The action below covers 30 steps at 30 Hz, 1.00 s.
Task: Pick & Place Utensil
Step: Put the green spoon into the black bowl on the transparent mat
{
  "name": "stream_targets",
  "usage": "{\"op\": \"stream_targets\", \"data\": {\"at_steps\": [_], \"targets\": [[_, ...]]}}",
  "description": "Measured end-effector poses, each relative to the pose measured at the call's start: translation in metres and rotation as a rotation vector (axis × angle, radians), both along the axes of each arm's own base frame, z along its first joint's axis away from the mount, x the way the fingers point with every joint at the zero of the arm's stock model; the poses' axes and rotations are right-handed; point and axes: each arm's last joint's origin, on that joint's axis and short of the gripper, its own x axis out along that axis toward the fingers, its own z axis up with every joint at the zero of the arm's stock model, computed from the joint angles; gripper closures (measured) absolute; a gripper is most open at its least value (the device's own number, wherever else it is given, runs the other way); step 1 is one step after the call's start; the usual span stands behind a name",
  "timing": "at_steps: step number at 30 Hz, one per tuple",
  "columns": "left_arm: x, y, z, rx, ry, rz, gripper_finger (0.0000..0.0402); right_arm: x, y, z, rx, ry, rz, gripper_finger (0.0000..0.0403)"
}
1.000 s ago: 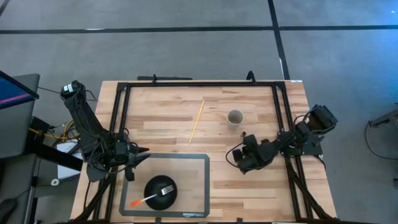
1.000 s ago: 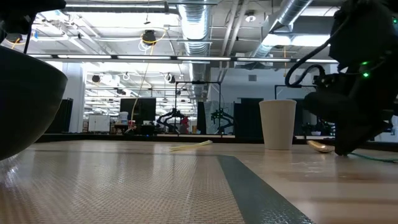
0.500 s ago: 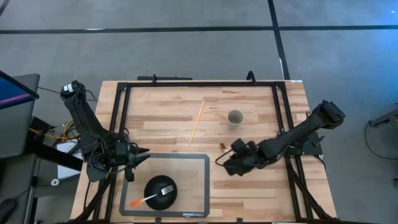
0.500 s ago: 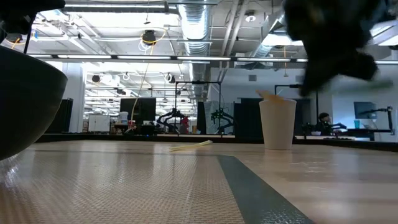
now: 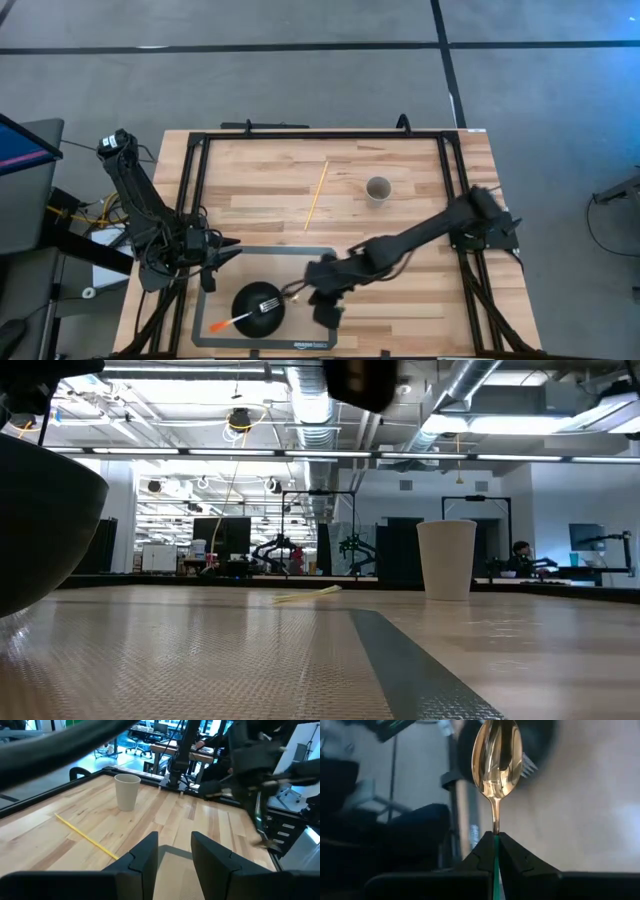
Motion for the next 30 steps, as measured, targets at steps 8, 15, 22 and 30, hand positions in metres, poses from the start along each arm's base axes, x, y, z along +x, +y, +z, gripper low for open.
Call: {"op": "stream_targets", "data": {"at_steps": [8, 15, 22, 30], "targets": [[0.0, 0.0, 0.0, -0.001, 0.003, -0.006, 0.0284, 0.067, -0.009, -0.021, 0.045, 0.028, 0.062, 0.0401], [0.0, 0.0, 0.0, -0.001, 0.003, -0.006, 0.0284, 0.097, -0.024, -0.064, 0.193, 0.088, 0.03, 0.0401], [0.0, 0.0, 0.0, -0.002, 0.003, -0.008, 0.0284, 0.108, -0.023, -0.078, 0.321, 0.08, 0.082, 0.0401], [0.0, -0.003, 0.0, -0.058, 0.029, -0.077, 0.0284, 0.11, -0.028, -0.081, 0.317, 0.079, 0.092, 0.0401]]}}
